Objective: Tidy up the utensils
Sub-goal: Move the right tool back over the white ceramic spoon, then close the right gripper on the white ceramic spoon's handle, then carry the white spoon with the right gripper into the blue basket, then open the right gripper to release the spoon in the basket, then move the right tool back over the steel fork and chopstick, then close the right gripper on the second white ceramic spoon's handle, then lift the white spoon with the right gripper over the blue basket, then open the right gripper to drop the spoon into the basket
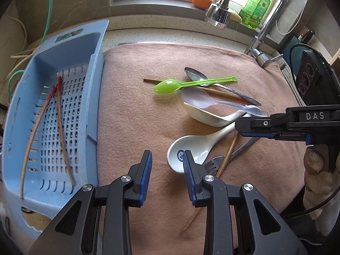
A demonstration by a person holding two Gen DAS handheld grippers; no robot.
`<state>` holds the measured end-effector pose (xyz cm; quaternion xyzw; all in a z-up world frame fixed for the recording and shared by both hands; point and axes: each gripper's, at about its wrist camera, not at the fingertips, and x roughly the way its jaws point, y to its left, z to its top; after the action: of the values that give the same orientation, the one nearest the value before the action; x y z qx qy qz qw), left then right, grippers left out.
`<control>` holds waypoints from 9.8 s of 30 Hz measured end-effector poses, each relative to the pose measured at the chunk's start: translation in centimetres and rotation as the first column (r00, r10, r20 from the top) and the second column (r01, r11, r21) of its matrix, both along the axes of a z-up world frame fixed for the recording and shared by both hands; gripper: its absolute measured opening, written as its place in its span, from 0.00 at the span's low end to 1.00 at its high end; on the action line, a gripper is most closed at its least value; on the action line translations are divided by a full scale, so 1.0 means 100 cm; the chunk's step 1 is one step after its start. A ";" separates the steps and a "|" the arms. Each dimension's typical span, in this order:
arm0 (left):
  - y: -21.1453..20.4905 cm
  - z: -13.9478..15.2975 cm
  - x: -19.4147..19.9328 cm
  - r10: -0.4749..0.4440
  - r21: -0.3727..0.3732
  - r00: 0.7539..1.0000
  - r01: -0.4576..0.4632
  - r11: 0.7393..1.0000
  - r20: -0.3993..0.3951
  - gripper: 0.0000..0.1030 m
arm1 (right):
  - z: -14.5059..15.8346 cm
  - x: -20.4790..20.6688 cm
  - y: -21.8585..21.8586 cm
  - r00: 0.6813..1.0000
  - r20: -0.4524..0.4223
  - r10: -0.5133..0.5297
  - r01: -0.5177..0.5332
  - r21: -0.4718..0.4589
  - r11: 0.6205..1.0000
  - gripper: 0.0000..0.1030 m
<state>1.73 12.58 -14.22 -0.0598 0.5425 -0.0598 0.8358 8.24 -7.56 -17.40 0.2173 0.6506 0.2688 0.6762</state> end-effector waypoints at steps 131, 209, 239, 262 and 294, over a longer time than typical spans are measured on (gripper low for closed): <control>0.106 0.047 -0.070 0.181 -0.009 0.962 -0.183 0.983 0.202 0.32 | 0.084 0.030 0.250 0.787 0.331 0.521 -0.480 -0.204 0.853 0.26; -0.036 -0.004 0.052 -0.255 -0.050 0.966 0.253 0.966 -0.032 0.44 | -0.016 0.037 -0.035 0.982 -0.058 -0.182 0.182 -0.006 0.983 0.31; -0.039 0.000 0.039 -0.238 -0.067 0.971 0.239 0.969 0.022 0.45 | 0.017 0.022 -0.032 0.994 0.052 -0.095 0.092 0.054 0.994 0.10; 0.050 0.045 -0.046 0.073 -0.019 0.978 -0.071 0.997 0.196 0.44 | 0.089 0.015 0.121 0.906 0.218 0.362 -0.386 0.078 0.919 0.08; 0.103 0.047 -0.050 0.185 -0.005 0.965 -0.187 0.982 0.187 0.44 | 0.102 0.055 0.202 0.815 0.318 0.485 -0.479 -0.100 0.872 0.28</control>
<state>-3.30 22.91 -9.53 -0.0991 0.4542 0.0170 0.8852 13.70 12.60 -7.18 -0.0081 0.5627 0.4588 0.6876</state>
